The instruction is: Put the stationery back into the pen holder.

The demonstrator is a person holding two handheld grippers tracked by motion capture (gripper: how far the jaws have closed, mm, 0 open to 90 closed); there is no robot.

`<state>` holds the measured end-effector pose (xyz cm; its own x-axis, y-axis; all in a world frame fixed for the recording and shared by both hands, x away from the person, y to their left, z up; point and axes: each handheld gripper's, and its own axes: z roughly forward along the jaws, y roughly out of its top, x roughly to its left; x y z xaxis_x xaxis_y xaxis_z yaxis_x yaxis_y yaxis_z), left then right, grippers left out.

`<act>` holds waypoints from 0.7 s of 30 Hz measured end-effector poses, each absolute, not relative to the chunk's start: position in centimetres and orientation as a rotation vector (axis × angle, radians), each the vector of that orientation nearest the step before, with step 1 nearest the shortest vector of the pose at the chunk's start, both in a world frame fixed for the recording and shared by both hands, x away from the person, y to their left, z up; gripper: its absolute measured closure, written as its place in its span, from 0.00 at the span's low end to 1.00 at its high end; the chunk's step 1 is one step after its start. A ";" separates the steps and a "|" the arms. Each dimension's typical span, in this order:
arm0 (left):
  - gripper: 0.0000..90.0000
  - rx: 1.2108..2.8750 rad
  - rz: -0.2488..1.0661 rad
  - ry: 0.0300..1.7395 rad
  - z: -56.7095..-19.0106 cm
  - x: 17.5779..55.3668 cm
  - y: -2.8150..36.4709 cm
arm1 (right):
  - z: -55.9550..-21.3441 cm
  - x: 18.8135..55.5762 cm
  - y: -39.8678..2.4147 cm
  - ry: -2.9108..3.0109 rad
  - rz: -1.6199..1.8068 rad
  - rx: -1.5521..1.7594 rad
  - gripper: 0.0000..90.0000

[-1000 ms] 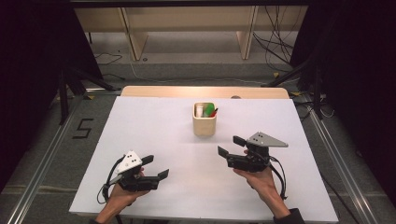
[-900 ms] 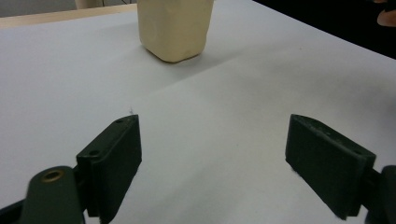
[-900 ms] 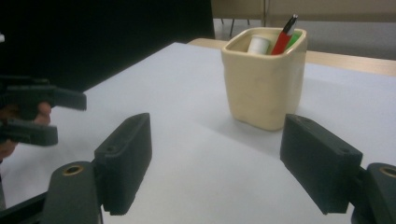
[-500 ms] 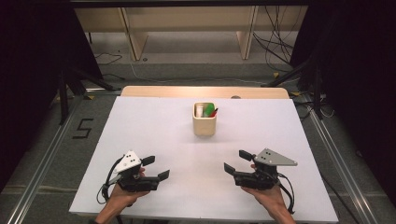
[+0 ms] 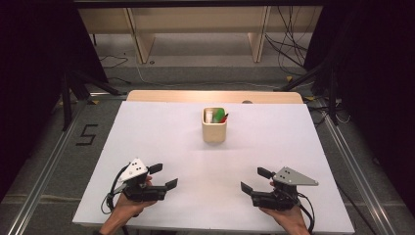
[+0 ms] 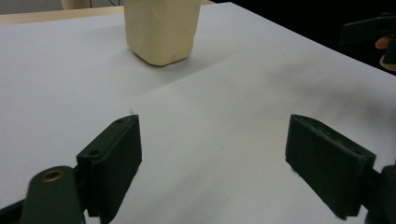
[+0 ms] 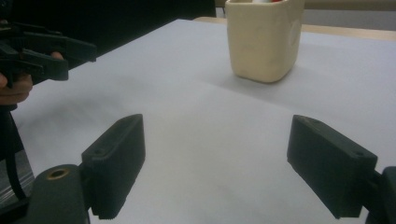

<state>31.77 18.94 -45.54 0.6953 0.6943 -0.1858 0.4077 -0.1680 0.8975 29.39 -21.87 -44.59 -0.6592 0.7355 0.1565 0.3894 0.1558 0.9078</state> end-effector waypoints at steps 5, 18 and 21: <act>0.20 1.797 0.326 0.867 -45.5 31.7 18.9 | -45.0 29.0 -22.6 2.094 1.502 1.113 0.20; 0.20 1.806 0.331 0.854 -45.6 31.6 18.7 | -45.6 28.4 -23.2 2.094 1.467 1.136 0.19; 0.20 1.811 0.332 0.850 -45.6 31.6 18.7 | -45.5 28.4 -23.3 2.083 1.477 1.143 0.19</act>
